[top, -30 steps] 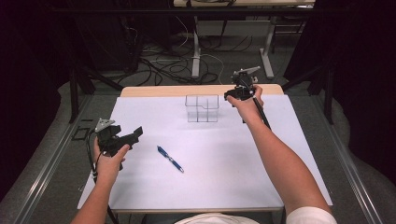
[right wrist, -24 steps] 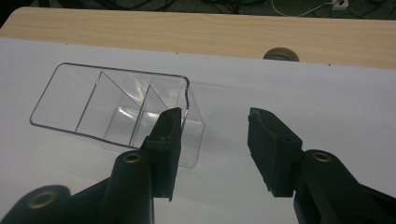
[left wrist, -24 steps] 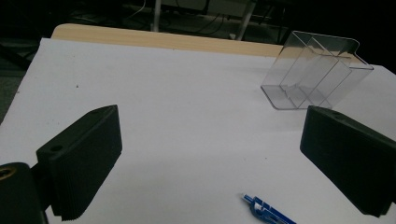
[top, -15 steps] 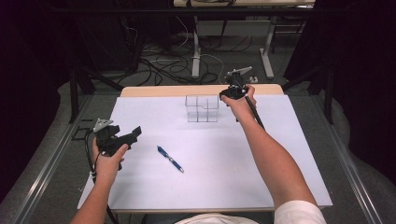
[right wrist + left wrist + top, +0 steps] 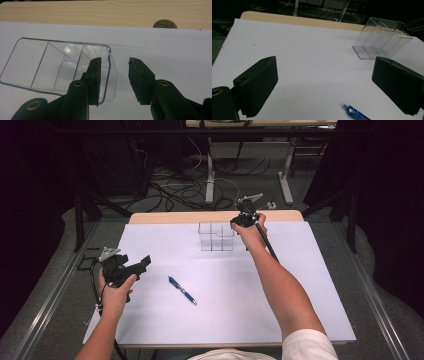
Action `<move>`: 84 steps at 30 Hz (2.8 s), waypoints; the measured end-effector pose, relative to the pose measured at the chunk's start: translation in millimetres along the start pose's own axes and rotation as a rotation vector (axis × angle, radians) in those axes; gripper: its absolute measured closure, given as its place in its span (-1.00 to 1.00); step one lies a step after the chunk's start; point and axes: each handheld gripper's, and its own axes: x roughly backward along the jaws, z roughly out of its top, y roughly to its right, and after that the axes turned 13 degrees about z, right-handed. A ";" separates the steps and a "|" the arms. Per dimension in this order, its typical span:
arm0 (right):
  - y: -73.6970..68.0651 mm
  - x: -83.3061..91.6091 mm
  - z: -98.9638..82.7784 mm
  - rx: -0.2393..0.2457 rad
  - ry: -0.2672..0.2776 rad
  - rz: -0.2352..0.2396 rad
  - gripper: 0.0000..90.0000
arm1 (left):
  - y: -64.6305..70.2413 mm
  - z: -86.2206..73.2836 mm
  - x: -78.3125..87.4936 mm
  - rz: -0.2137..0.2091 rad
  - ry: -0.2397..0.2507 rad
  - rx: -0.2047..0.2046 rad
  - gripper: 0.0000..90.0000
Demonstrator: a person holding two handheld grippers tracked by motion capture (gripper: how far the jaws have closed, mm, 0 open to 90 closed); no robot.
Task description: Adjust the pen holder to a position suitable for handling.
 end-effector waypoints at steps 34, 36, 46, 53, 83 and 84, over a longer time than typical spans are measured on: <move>-4.1 -23.7 -6.3 -0.099 -0.036 -0.039 0.88 | 0.2 -0.4 -0.5 -0.002 -0.007 -0.004 -0.81; -5.7 -24.1 -6.0 -0.100 -0.036 -0.054 0.89 | 0.4 -0.5 -0.8 -0.002 -0.005 -0.004 -0.81; -11.0 -24.6 -5.3 -0.105 -0.028 -0.089 0.93 | -0.2 -0.6 -0.7 -0.006 -0.011 -0.007 -0.81; -13.0 -22.0 -6.1 -0.088 -0.032 -0.104 0.93 | 0.7 -0.8 -1.3 -0.007 -0.008 -0.008 -0.81; -10.8 18.9 -48.1 -0.059 -0.065 -0.067 0.96 | 3.1 -1.1 -1.4 -0.001 -0.011 -0.019 -0.81; -11.1 19.7 -49.0 -0.064 -0.071 -0.061 0.96 | 3.2 -1.1 -1.4 -0.001 -0.012 -0.020 -0.81</move>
